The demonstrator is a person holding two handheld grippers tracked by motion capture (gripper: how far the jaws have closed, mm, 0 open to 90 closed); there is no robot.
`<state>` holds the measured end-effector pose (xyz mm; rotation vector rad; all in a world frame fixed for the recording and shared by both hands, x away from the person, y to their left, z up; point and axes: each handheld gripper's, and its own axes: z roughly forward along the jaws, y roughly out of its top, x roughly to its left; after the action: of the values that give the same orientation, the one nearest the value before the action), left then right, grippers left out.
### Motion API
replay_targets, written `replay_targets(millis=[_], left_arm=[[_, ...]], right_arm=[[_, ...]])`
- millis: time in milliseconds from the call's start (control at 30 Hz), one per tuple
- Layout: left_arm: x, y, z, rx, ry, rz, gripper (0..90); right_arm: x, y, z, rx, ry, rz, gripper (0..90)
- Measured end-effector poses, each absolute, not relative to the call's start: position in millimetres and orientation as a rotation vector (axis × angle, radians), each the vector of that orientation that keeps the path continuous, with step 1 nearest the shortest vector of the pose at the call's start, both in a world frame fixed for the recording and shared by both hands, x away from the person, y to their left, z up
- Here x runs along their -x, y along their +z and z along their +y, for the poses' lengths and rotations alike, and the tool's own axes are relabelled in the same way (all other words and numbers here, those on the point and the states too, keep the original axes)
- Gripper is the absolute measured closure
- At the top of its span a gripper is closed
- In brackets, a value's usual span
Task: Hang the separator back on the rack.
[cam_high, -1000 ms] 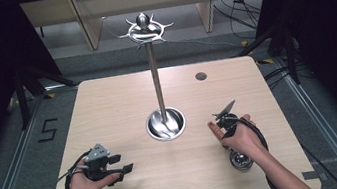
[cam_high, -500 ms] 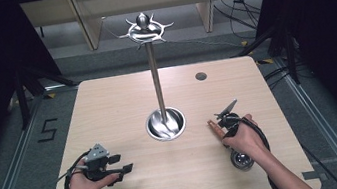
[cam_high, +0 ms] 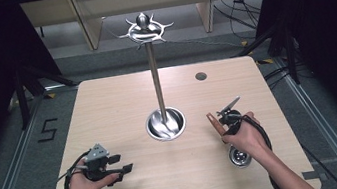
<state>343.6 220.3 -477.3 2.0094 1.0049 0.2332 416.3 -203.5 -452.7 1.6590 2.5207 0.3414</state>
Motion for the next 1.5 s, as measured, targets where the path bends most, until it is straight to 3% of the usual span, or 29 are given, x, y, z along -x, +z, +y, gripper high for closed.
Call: replay_targets(millis=[1500], left_arm=[[-343.8, -476.1, 222.7, -2.024, 0.241, 0.995, 36.2]], right_arm=[[-398.2, -409.3, -218.9, -1.245, 0.979, 2.311, 70.6]])
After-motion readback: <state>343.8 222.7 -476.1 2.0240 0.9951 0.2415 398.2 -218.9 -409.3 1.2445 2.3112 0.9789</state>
